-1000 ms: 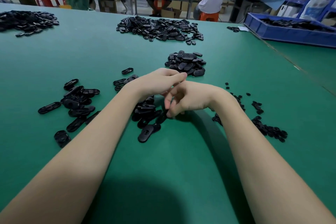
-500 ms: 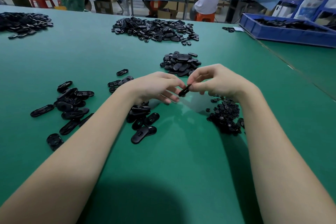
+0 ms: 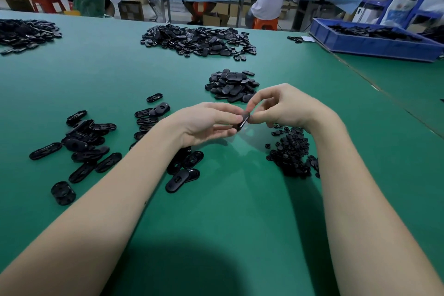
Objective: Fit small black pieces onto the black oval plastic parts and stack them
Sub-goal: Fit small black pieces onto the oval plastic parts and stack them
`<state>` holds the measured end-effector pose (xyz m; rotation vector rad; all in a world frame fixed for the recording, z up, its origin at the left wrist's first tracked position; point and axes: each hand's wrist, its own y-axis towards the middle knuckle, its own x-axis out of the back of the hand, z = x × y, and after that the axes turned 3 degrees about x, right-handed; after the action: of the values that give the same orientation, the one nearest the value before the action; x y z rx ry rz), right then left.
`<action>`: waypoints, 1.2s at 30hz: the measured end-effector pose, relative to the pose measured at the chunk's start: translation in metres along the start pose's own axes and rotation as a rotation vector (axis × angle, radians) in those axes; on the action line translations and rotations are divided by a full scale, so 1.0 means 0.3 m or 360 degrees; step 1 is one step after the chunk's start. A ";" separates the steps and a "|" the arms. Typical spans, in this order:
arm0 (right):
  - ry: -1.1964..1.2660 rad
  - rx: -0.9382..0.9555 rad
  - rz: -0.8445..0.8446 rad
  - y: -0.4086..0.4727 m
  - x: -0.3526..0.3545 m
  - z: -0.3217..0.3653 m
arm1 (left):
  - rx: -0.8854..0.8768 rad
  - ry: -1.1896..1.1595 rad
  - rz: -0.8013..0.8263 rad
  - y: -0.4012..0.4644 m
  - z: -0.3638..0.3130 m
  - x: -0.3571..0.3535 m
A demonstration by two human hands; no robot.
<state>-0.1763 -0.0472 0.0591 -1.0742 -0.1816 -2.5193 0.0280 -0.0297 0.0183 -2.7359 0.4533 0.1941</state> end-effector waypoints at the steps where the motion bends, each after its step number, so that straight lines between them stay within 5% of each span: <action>1: -0.0080 -0.0072 0.0044 0.000 0.008 0.002 | -0.0004 -0.0022 -0.0061 0.003 0.001 0.001; 5: -0.0501 -0.0404 0.0320 -0.013 0.030 -0.001 | -0.0057 -0.0168 -0.0175 0.013 0.004 -0.001; 17: -0.0687 -0.0567 0.0245 0.001 -0.003 -0.024 | -0.0058 -0.0170 -0.0186 0.008 0.014 -0.016; 36: 0.0302 -0.0033 0.0135 0.000 -0.022 0.014 | -0.0351 0.0145 -0.0393 -0.002 0.013 -0.021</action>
<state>-0.1692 -0.0442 0.0573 -0.8259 -0.0559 -2.5328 0.0220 -0.0259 0.0160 -2.9944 0.1190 0.0577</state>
